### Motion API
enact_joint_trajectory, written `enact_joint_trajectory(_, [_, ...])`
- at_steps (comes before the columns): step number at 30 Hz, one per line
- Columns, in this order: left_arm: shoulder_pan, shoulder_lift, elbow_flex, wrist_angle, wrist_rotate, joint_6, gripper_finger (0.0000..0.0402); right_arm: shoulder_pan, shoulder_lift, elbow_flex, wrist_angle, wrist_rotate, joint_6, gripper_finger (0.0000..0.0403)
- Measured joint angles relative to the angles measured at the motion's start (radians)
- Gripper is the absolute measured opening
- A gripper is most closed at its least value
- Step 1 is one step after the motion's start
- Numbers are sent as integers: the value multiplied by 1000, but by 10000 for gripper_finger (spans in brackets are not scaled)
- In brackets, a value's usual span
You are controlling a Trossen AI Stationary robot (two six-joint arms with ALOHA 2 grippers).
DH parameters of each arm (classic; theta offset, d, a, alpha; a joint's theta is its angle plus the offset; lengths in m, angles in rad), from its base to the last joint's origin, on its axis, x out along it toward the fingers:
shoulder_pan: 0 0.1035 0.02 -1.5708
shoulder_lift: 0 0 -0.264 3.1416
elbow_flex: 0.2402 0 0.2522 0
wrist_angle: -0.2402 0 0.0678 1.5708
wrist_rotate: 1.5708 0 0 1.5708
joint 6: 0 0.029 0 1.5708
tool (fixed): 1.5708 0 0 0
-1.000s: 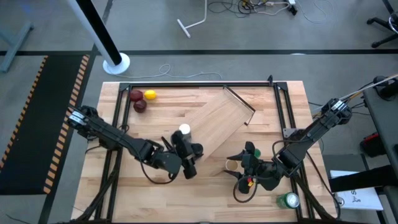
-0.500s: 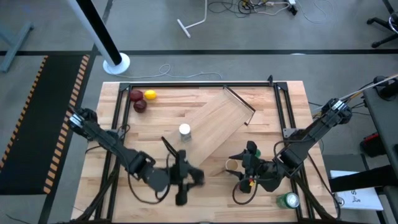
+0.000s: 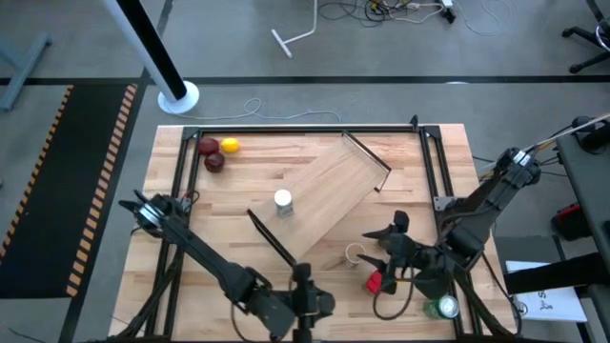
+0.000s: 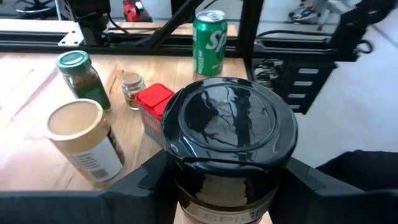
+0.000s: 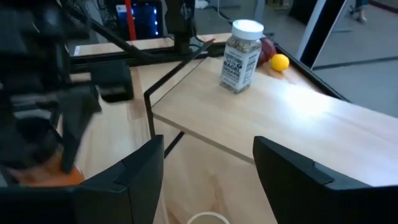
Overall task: Shelf spices
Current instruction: Remove the black seasoning bottle from the shelf
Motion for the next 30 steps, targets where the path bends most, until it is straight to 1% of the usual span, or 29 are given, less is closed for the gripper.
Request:
enact_joint_trajectory(4, [6, 72, 44, 2, -6, 0, 171, 28, -6, -3, -10, 24, 17, 226])
enact_joint_trajectory(7, [6, 111, 53, 43, -8, -2, 171, 35, -7, -3, -21, 30, 30, 223])
enact_joint_trajectory(11, [6, 141, 49, 107, -40, -3, 171, 34, -7, -3, -24, 30, 35, 215])
enact_joint_trajectory(14, [6, 155, 47, 107, -76, 0, 171, 34, -7, -4, -23, 30, 36, 212])
enact_joint_trajectory(19, [7, 177, 45, 106, -76, -2, 171, 34, -7, -4, -23, 30, 36, 211])
enact_joint_trajectory(23, [7, 200, 43, 98, -67, 41, 171, 34, -6, -5, -22, 33, 36, 211])
enact_joint_trajectory(30, [16, 237, 43, 132, -50, 41, 171, 34, -6, -5, -22, 45, 44, 221])
